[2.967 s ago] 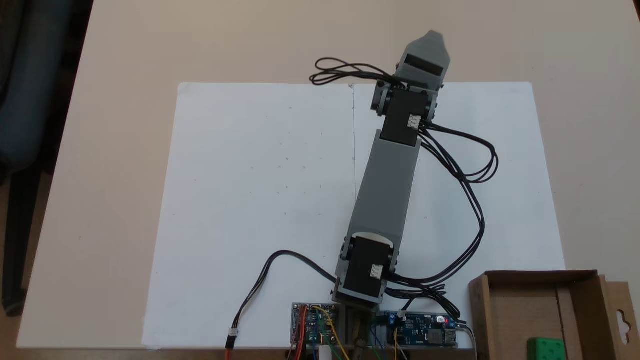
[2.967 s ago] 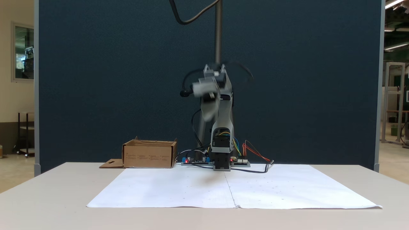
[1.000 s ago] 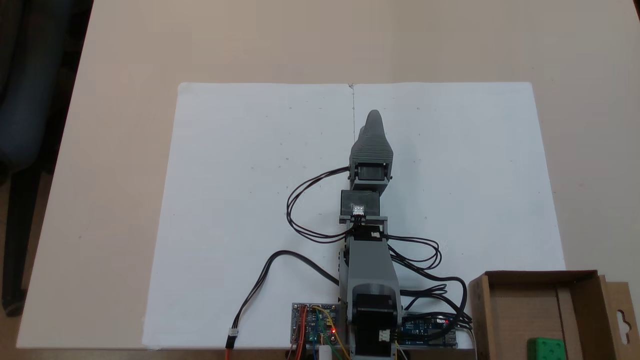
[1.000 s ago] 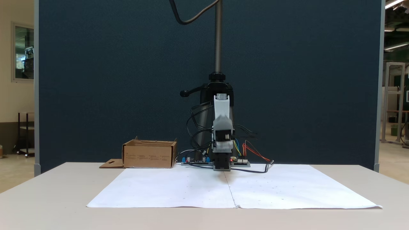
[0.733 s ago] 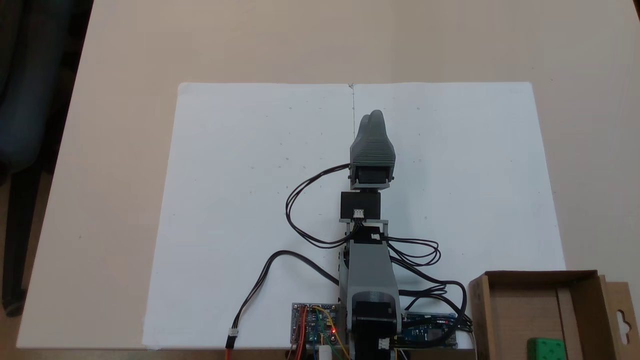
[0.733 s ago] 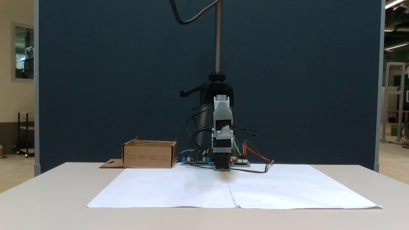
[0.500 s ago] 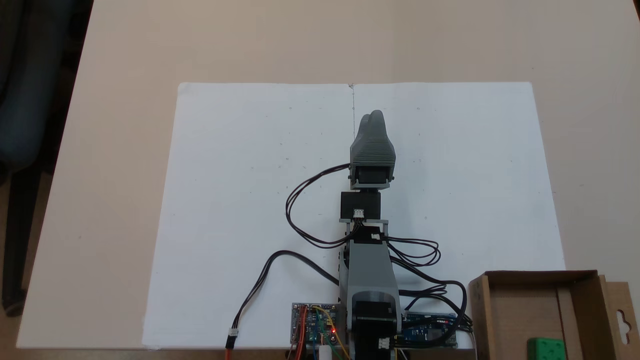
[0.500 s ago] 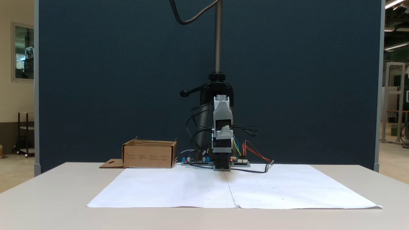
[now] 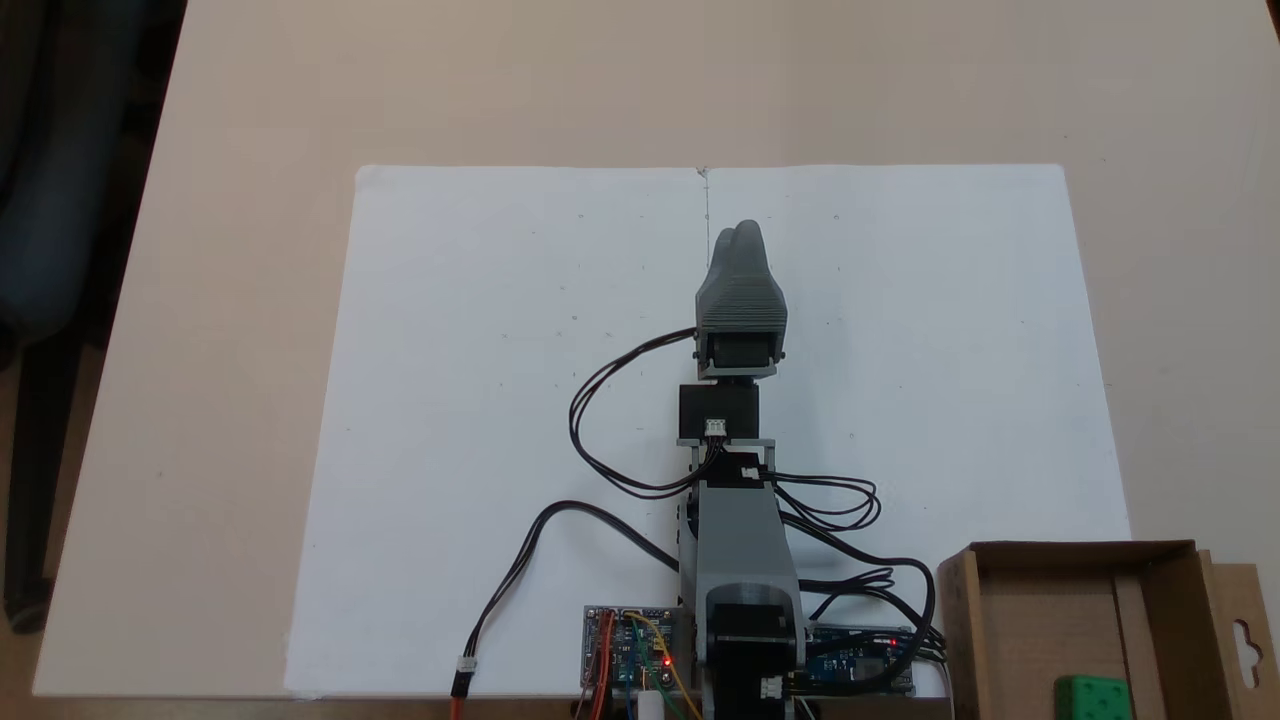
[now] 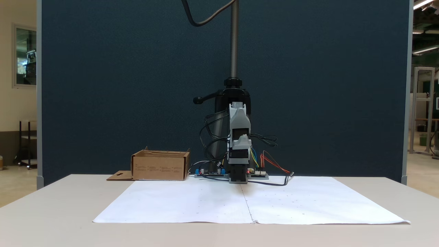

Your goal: Grasp a green dice and put it in the bin.

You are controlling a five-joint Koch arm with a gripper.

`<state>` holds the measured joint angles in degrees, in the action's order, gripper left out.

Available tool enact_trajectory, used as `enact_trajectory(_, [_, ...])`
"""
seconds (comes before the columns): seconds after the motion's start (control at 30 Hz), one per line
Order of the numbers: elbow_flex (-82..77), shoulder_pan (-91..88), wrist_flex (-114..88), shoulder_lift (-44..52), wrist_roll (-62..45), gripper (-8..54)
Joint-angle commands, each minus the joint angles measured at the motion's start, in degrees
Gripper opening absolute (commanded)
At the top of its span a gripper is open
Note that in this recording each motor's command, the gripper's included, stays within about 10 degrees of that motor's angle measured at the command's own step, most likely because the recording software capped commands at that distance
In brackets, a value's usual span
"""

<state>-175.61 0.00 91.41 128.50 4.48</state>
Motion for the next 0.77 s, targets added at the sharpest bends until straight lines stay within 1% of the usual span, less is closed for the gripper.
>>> enact_trajectory(0.0, [-3.8,-0.8,4.9,3.1,-3.0,45.8])
enact_trajectory(0.13, [-3.8,-1.1,5.0,4.8,-3.0,45.8])
enact_trajectory(0.73, [-3.8,-0.4,4.4,5.0,-3.3,44.9])
